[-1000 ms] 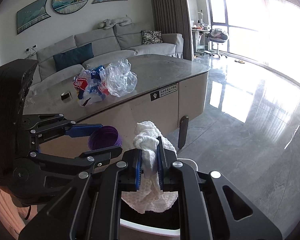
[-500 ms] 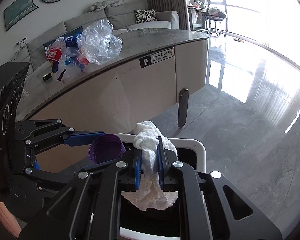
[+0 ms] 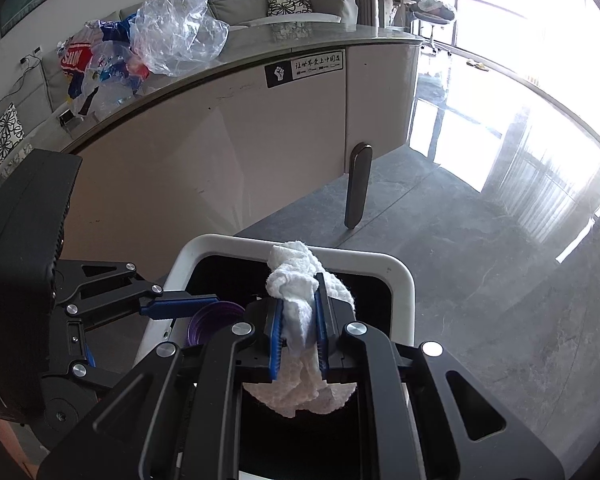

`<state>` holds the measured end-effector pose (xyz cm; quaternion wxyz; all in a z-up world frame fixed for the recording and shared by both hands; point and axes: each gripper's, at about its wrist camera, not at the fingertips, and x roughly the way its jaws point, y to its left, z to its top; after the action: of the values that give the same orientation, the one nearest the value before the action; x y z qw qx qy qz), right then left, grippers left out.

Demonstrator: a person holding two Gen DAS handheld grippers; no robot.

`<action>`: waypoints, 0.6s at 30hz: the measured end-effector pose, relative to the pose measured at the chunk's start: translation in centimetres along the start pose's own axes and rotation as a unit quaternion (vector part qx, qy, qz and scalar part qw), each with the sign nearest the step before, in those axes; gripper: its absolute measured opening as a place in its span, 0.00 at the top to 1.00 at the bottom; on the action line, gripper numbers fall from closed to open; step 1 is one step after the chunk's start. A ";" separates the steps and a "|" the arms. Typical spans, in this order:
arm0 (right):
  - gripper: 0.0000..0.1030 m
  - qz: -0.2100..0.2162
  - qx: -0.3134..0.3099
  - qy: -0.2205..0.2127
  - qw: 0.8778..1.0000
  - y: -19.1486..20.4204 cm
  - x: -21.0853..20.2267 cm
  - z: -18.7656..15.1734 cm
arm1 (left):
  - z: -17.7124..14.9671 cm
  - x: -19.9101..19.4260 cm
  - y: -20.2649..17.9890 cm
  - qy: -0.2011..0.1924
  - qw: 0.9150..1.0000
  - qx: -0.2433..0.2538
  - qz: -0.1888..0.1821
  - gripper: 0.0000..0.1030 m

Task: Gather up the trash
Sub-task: 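Open the left gripper to drop the purple cap into the bin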

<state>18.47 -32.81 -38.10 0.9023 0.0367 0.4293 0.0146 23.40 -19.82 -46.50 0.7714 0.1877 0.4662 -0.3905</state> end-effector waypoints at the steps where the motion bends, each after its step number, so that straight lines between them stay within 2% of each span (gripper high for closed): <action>1: 0.86 -0.001 -0.001 0.001 1.000 0.0 0.1 0.0 | 0.1 0.3 0.0 0.001 1.000 0.000 -0.004 0.54; 7: 0.86 -0.009 -0.008 0.007 1.000 0.1 0.6 -0.1 | 0.4 1.5 0.0 0.014 1.000 0.003 -0.025 0.53; 8: 0.86 -0.010 -0.007 0.008 1.000 0.0 0.7 -0.1 | 0.3 1.7 -0.1 0.021 0.999 0.004 -0.032 0.50; 9: 0.86 -0.012 -0.007 0.009 1.000 0.0 0.7 0.0 | 0.3 2.1 -0.1 0.030 0.999 0.005 -0.039 0.34; 11: 0.85 -0.014 -0.005 0.009 1.000 -0.1 0.8 0.0 | 0.3 2.4 -0.3 0.035 0.998 0.004 -0.044 0.16; 12: 0.85 -0.015 -0.005 0.008 1.000 -0.2 0.7 0.0 | 0.4 2.4 -0.3 0.034 0.998 0.005 -0.043 0.10; 14: 0.85 -0.018 -0.004 0.007 1.000 -0.3 0.7 0.0 | 0.6 2.9 -0.6 0.046 0.998 0.010 -0.044 0.06; 18: 0.83 -0.018 -0.003 0.002 1.000 -0.3 0.4 0.0 | 1.0 3.0 -0.3 0.053 0.998 -0.003 -0.035 0.06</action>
<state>18.75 -33.13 -38.44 0.9017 0.0264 0.4316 0.0000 24.51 -21.98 -48.53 0.7321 0.1895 0.5135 -0.4054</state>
